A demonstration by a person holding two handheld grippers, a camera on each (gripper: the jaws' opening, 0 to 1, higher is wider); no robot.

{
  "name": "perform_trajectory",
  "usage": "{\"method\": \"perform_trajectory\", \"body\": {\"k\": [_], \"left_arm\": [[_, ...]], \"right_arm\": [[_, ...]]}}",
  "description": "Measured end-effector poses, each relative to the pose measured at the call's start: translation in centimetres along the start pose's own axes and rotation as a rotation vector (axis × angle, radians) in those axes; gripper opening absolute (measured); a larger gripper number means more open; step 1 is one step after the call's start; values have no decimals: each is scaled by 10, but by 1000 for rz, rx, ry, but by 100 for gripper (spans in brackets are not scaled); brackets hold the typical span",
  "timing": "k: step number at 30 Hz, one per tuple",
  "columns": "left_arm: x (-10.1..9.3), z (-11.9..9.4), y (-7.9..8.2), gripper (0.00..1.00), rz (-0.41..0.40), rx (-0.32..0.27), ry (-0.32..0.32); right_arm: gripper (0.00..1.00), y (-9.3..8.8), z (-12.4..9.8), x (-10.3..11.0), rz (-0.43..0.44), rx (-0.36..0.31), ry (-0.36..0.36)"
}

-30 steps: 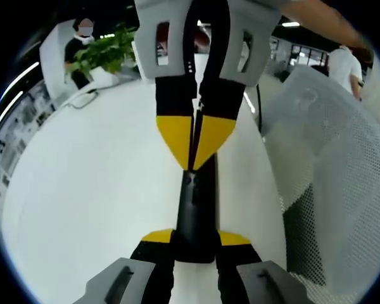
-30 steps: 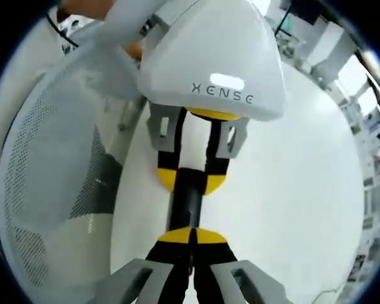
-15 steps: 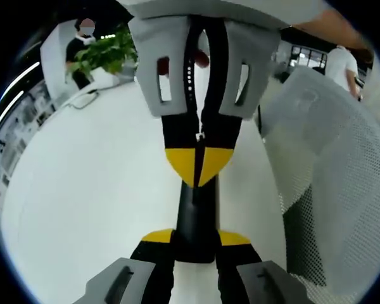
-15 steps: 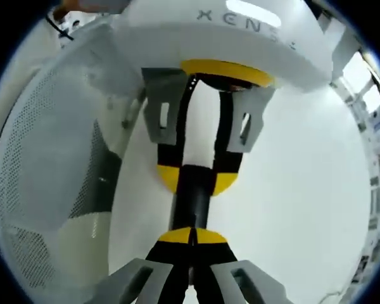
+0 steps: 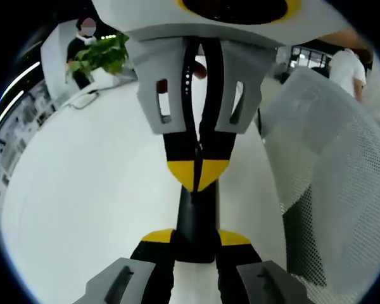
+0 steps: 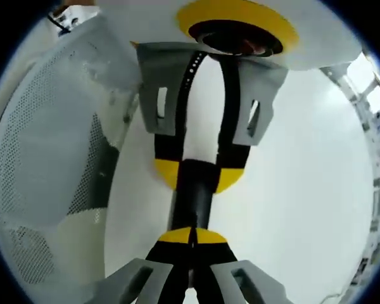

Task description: Press the specified remote control buttons in sequence, fully releasing each button before pressing the next.

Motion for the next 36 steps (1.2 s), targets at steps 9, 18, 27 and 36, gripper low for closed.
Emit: {"method": "perform_trajectory", "body": {"k": [9, 18, 27, 36], "left_arm": [[0, 0, 0, 23, -1, 0, 1], [1, 0, -2, 23, -7, -16, 2], [3, 1, -3, 23, -7, -17, 3], [3, 2, -2, 23, -6, -17, 3]], "right_arm": [[0, 3, 1, 1, -41, 30, -1], [0, -1, 1, 0, -14, -1, -5], [0, -5, 0, 1, 3, -33, -13], [0, -5, -12, 2, 35, -83, -44]]}}
Point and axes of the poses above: the point that each gripper's makers call its tool centre point, and the gripper's own axes: z roughly forward along the fingers, x roughly to its left, y roughly out of its top, the point moved 9 cm from there along -z, roughly backward along the fingers, and after that the axes turned 6 degrees about -z, right-handed, at the moved point
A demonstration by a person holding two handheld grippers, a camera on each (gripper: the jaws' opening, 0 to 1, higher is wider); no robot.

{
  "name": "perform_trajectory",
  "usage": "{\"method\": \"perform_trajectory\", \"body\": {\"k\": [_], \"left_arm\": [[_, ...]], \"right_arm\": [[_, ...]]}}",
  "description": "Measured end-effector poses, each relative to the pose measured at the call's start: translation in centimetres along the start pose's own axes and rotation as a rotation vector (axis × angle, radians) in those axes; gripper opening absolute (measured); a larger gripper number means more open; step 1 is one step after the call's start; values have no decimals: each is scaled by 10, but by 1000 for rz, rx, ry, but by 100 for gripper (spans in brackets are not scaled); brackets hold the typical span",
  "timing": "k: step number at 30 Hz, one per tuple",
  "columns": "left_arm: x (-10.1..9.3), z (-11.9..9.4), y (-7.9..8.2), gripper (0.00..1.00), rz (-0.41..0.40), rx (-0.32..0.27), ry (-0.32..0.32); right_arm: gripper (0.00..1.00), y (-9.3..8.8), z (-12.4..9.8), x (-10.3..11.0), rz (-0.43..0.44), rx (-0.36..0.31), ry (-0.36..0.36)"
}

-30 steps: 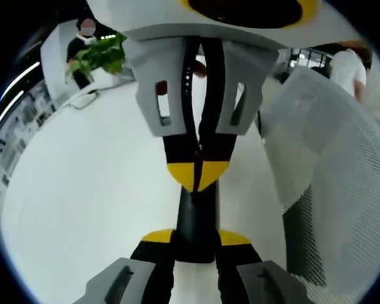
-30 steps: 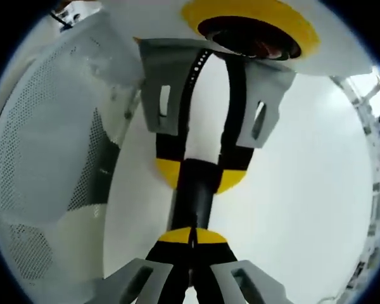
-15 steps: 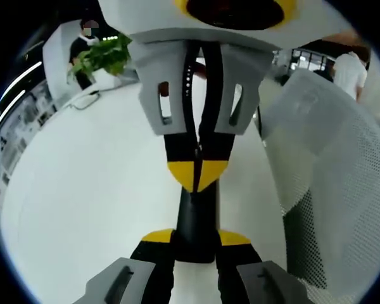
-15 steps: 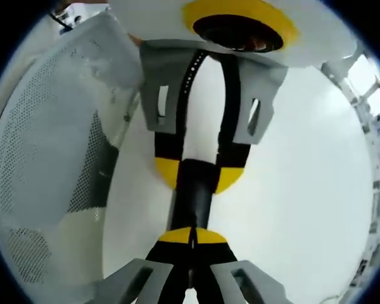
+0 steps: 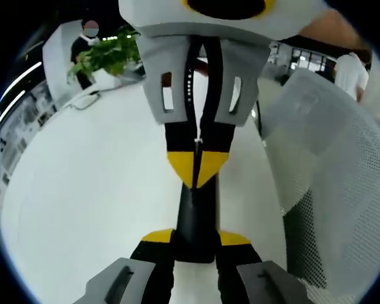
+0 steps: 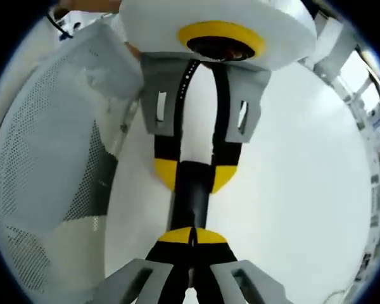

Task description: Press the specified remote control buttons in sequence, fully releasing each button before pressing the next.

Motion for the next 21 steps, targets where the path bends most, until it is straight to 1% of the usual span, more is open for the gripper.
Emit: {"method": "perform_trajectory", "body": {"k": [6, 10, 16, 21], "left_arm": [[-1, 0, 1, 23, 2, 2, -1], [-1, 0, 0, 23, 1, 0, 0], [-1, 0, 1, 23, 3, 1, -1], [-1, 0, 1, 23, 3, -1, -1]], "right_arm": [[0, 6, -12, -5, -14, -6, -25], [0, 11, -16, -7, -24, -11, -33], [0, 15, -13, -7, -39, -9, -26], [0, 16, -5, -4, -53, 9, -3]]}}
Point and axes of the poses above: the point that each gripper's makers call its tool centre point, and the gripper's own axes: z roughly forward along the fingers, x roughly to its left, y roughly out of its top, the point moved 9 cm from there along -z, roughly backward along the fingers, and after that the axes turned 6 degrees about -z, right-handed, at the moved point
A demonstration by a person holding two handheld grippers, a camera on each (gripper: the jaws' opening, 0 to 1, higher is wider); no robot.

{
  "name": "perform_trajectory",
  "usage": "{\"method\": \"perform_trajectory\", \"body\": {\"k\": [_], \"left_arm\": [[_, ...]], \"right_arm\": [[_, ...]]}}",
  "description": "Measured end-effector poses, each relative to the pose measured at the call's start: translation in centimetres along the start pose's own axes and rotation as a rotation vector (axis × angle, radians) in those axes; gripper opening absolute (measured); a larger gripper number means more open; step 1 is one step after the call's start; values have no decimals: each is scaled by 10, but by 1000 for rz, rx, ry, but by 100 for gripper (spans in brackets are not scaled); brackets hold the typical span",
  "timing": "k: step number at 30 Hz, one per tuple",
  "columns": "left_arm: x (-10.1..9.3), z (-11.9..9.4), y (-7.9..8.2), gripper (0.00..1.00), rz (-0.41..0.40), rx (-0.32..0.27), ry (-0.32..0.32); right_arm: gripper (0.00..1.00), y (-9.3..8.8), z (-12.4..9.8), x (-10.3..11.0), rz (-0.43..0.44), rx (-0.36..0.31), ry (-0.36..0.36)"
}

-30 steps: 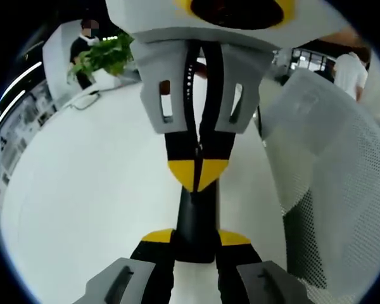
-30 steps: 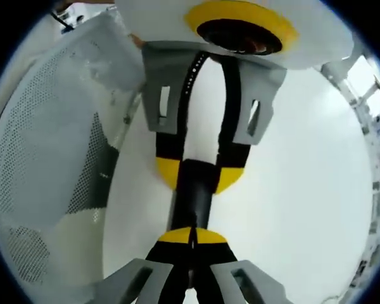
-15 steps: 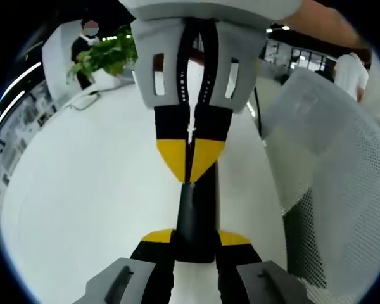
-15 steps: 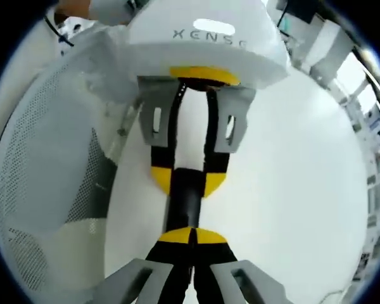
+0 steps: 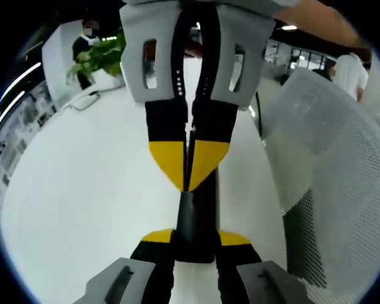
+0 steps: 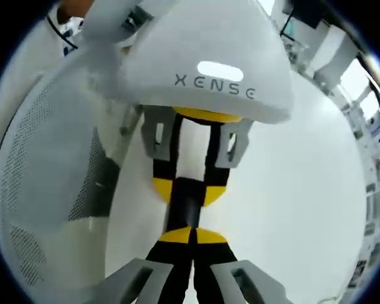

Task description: Press the specified remote control buttons in sequence, fully releasing each button before pressing the next.

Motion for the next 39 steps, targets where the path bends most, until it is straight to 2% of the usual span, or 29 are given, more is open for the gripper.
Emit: {"method": "perform_trajectory", "body": {"k": [16, 26, 39], "left_arm": [[1, 0, -2, 23, 1, -4, -2], [1, 0, -2, 23, 3, -3, -6], [0, 0, -2, 23, -1, -14, -6]], "right_arm": [[0, -1, 20, 5, -12, 29, 47], [0, -1, 21, 5, -27, 49, 56], [0, -3, 21, 3, 2, 35, 75]]}}
Point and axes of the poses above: the point that each gripper's makers call its tool centre point, and the gripper's own axes: z roughly forward along the fingers, x roughly to its left, y roughly out of its top, the point moved 9 cm from there along -z, roughly backward along the fingers, and after that the axes turned 6 degrees about -z, right-handed, at the moved point
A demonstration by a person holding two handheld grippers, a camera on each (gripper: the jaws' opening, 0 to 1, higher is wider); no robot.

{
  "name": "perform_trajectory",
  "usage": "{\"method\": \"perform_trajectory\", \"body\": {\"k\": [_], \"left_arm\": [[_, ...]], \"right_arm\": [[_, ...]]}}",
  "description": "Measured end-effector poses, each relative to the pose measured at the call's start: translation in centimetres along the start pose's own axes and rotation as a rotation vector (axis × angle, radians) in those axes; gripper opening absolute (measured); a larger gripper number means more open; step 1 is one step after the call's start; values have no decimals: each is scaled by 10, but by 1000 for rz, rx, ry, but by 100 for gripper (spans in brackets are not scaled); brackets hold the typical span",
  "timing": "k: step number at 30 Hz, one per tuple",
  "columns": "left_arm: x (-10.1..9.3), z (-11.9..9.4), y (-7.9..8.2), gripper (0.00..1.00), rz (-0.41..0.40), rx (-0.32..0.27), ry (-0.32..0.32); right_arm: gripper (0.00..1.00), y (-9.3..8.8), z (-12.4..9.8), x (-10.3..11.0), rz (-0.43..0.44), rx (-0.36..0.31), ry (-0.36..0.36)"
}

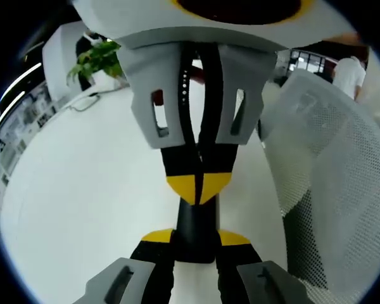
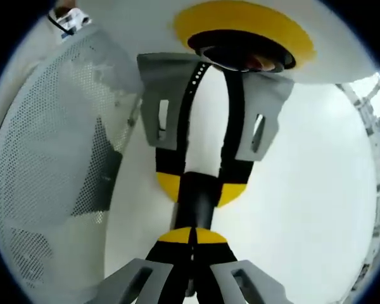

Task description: Press the specified remote control buttons in sequence, fully releasing each button before pressing the next.

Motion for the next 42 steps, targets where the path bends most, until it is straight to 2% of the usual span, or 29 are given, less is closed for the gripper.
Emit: {"method": "perform_trajectory", "body": {"k": [5, 12, 16, 33, 34, 37, 42], "left_arm": [[-1, 0, 0, 23, -2, -3, 1], [-1, 1, 1, 23, 4, 8, 3], [-1, 1, 1, 23, 2, 6, 3], [0, 1, 2, 23, 5, 15, 4], [0, 1, 2, 23, 5, 15, 4], [0, 0, 3, 23, 5, 17, 4], [-1, 0, 3, 23, 5, 19, 3]], "right_arm": [[0, -1, -1, 2, 3, -9, -20], [0, -7, -3, 3, 41, -58, -34], [0, -5, -7, 3, 57, -86, -45], [0, 1, -28, -2, 65, -123, -92], [0, 3, -29, -2, 61, -130, -94], [11, 5, -29, -2, 61, -139, -95], [16, 8, -29, 0, 55, -148, -89]]}}
Point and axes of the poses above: the point that each gripper's makers call its tool centre point, and the gripper's own axes: z roughly forward along the fingers, x roughly to its left, y roughly out of its top, the point moved 9 cm from there along -z, roughly backward along the fingers, and after that the axes turned 6 degrees about -z, right-handed, at the moved point
